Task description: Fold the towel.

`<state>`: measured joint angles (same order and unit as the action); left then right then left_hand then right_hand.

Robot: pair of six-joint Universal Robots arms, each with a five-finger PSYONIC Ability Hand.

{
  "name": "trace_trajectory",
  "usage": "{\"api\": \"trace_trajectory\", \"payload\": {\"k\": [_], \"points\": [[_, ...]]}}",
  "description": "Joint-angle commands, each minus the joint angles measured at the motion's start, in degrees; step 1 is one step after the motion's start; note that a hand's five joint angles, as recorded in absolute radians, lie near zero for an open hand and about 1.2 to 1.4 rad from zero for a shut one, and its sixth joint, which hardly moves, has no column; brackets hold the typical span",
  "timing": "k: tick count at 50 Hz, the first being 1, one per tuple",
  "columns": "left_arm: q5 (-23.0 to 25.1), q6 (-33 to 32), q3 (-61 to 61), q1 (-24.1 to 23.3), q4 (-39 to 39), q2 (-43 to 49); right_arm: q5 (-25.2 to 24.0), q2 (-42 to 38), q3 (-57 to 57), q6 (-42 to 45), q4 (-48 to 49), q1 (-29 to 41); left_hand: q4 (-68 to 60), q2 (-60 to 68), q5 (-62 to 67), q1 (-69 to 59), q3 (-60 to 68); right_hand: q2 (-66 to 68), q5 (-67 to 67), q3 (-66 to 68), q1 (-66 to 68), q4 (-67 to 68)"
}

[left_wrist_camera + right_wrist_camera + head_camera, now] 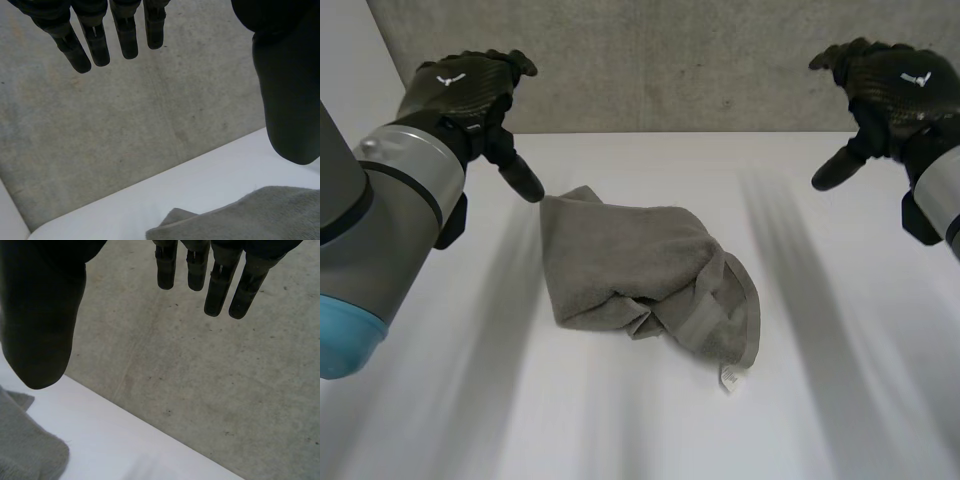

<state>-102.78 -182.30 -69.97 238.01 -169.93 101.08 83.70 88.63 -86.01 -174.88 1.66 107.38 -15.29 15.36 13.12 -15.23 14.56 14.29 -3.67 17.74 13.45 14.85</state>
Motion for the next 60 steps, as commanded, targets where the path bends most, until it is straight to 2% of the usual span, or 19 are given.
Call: {"api": "trace_trajectory", "payload": {"k": [1, 15, 23, 24, 25, 26, 28, 29, 30, 31, 32, 36, 39, 42, 44, 50, 56, 58, 60], "points": [[-0.14, 0.19, 1.24, 0.70, 1.89, -0.44, 3.13, -3.11, 5.41, -0.20, -4.65, 0.20, 4.57, -4.64, -12.41, 4.51, -3.84, -4.29, 3.67, -7.74, -3.45, -4.85], [-0.05, 0.37, 1.07, 0.78, 2.94, -0.26, 3.66, -4.25, 4.54, 0.06, -4.74, 0.99, 4.57, -4.64, -12.41, 4.51, -3.84, -4.29, 3.67, -7.74, -3.45, -4.85], [0.47, 0.02, 0.19, 0.34, 3.03, 0.17, 0.68, -3.99, 4.36, 4.02, -5.00, 1.87, -3.00, 2.93, -4.84, -3.06, 3.73, -4.29, 3.67, -7.74, -3.45, -4.85], [0.56, 0.02, 0.01, -0.09, 3.38, 0.35, -1.33, -4.08, 4.10, 7.58, -5.52, 2.13, -8.49, 8.42, 0.66, -8.55, 9.22, -4.29, 3.67, -7.74, -3.45, -4.85], [0.56, 0.02, 0.01, -0.09, 3.38, 0.35, -3.96, -4.08, 3.57, 12.41, -6.31, 2.48, -8.55, 8.48, 0.72, -8.61, 9.28, -4.29, 3.67, -7.74, -3.45, -4.85], [1.08, -0.15, -0.60, -0.44, 3.81, 0.52, -3.98, -4.08, 3.57, 12.45, -6.32, 2.49, -12.38, 12.31, 4.55, -12.44, 13.11, -4.29, 3.67, -7.74, -3.45, -4.85], [2.14, -0.33, -1.31, -1.15, 4.26, 0.88, -9.06, -4.25, 1.73, 23.30, -8.68, 3.62, -15.78, 15.71, 7.95, -15.84, 16.51, -4.29, 3.67, -7.74, -3.45, -4.85], [3.80, -0.42, -2.00, -2.19, 4.78, 1.66, -9.08, -4.25, 1.72, 23.35, -8.69, 3.63, -21.11, 21.04, 13.28, -21.17, 21.84, -4.29, 3.67, -7.74, -3.45, -4.85], [5.81, -0.42, -2.36, -3.42, 5.22, 2.80, -10.99, -4.43, 0.33, 28.22, -10.00, 4.41, -24.66, 24.59, 16.83, -24.72, 25.39, -4.29, 3.67, -7.74, -3.45, -4.85], [5.83, -0.42, -2.36, -3.43, 5.23, 2.81, -11.01, -4.43, 0.32, 28.27, -10.01, 4.42, -24.70, 24.63, 16.86, -24.76, 25.43, -4.29, 3.67, -7.74, -3.45, -4.85], [7.75, -0.51, -2.71, -4.48, 5.49, 4.20, -12.41, -4.52, -0.99, 32.89, -11.05, 5.38, -26.20, 26.12, 18.36, -26.26, 26.92, -4.29, 3.67, -7.74, -3.45, -4.85], [10.05, -0.42, -3.06, -6.25, 6.02, 7.12, -15.58, -4.87, -5.64, 42.84, -11.94, 9.42, -30.75, 30.68, 22.92, -30.81, 31.48, -4.29, 3.67, -7.74, -3.45, -4.85], [11.02, -0.42, -3.94, -7.65, 6.46, 10.11, -16.28, -5.48, -8.55, 46.10, -11.51, 11.00, -33.28, 33.20, 25.44, -33.34, 34.00, -4.29, 3.67, -7.74, -3.45, -4.85], [11.11, -0.42, -4.65, -8.88, 6.19, 13.89, -16.46, -6.45, -9.62, 47.08, -11.42, 11.28, -31.43, 31.35, 23.59, -31.49, 32.15, -4.29, 3.67, -7.74, -3.45, -4.85], [11.02, -0.42, -4.73, -9.15, 5.84, 15.82, -16.73, -10.30, -10.67, 47.96, -11.33, 11.63, -31.09, 31.02, 23.26, -31.15, 31.82, -4.29, 3.67, -7.74, -3.45, -4.85], [10.58, 0.02, -3.68, -9.32, 3.20, 23.03, -15.94, -15.50, -9.97, 48.14, -10.36, 13.30, -21.67, 21.60, 13.84, -21.73, 22.40, -3.87, 3.25, -7.32, -3.03, -4.43], [9.97, 0.37, -3.85, -9.41, -2.76, 26.80, -14.53, -19.46, -9.44, 47.35, -4.91, 12.68, -21.67, 21.59, 13.83, -21.73, 22.39, 11.44, -12.06, 7.98, 12.28, 10.88], [9.35, 0.37, -4.03, -9.41, -4.09, 27.07, -13.12, -20.07, -9.35, 47.17, -3.07, 12.51, -21.67, 21.60, 13.84, -21.73, 22.40, 15.98, -16.60, 12.53, 16.82, 15.42], [7.34, 0.37, -4.38, -9.50, -6.80, 27.42, -9.71, -20.86, -9.26, 46.82, 0.26, 12.33, -21.67, 21.60, 13.84, -21.73, 22.40, 22.00, -22.62, 18.55, 22.84, 21.44]]}}
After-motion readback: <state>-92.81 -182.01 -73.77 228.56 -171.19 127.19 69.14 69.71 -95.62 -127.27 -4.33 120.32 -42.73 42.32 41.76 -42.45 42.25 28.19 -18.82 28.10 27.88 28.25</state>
